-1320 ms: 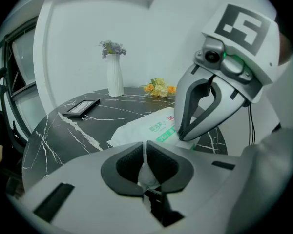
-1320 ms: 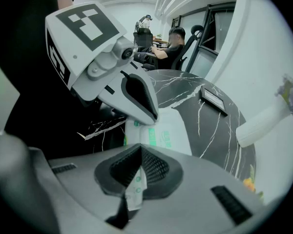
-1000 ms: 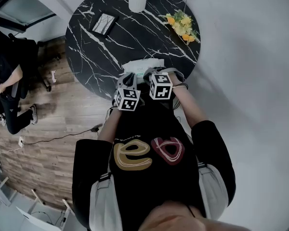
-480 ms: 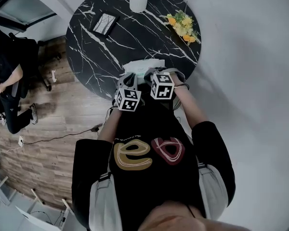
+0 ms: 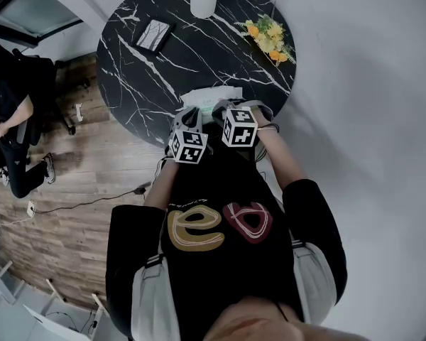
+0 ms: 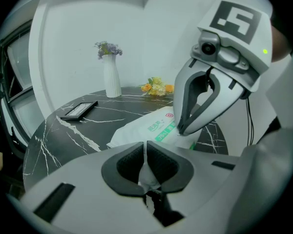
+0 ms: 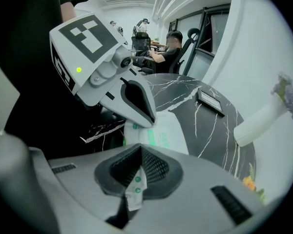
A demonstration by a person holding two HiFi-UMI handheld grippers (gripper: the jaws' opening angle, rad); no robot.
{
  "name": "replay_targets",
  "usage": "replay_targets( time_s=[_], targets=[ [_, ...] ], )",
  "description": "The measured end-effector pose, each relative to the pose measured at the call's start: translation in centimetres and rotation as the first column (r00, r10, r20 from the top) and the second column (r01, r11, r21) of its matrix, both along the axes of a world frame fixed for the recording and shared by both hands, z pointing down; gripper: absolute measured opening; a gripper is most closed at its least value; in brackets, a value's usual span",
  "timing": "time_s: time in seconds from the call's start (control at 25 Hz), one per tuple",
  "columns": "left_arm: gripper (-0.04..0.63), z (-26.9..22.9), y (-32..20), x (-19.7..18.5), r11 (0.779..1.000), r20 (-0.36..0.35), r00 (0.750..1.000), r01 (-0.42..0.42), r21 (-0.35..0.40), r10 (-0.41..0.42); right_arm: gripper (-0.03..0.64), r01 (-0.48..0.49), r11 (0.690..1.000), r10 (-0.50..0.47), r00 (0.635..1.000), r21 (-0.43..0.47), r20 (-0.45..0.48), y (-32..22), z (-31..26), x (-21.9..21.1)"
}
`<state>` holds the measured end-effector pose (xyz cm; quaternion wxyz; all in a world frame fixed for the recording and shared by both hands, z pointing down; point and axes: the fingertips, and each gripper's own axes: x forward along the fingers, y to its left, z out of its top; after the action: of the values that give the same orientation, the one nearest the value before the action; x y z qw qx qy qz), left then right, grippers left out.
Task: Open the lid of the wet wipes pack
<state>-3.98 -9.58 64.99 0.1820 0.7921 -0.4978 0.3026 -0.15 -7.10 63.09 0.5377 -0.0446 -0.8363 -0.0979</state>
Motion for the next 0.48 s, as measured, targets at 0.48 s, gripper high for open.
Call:
replay_targets(
  time_s=[0.48],
  targets=[
    [0.025,-0.05,-0.04,0.06,1.0,0.013,1.0,-0.018,0.008,0.018,0.009,-0.013,1.0,0.013,1.0,0.008,0.012,-0.27,-0.28,-0.02]
  ],
)
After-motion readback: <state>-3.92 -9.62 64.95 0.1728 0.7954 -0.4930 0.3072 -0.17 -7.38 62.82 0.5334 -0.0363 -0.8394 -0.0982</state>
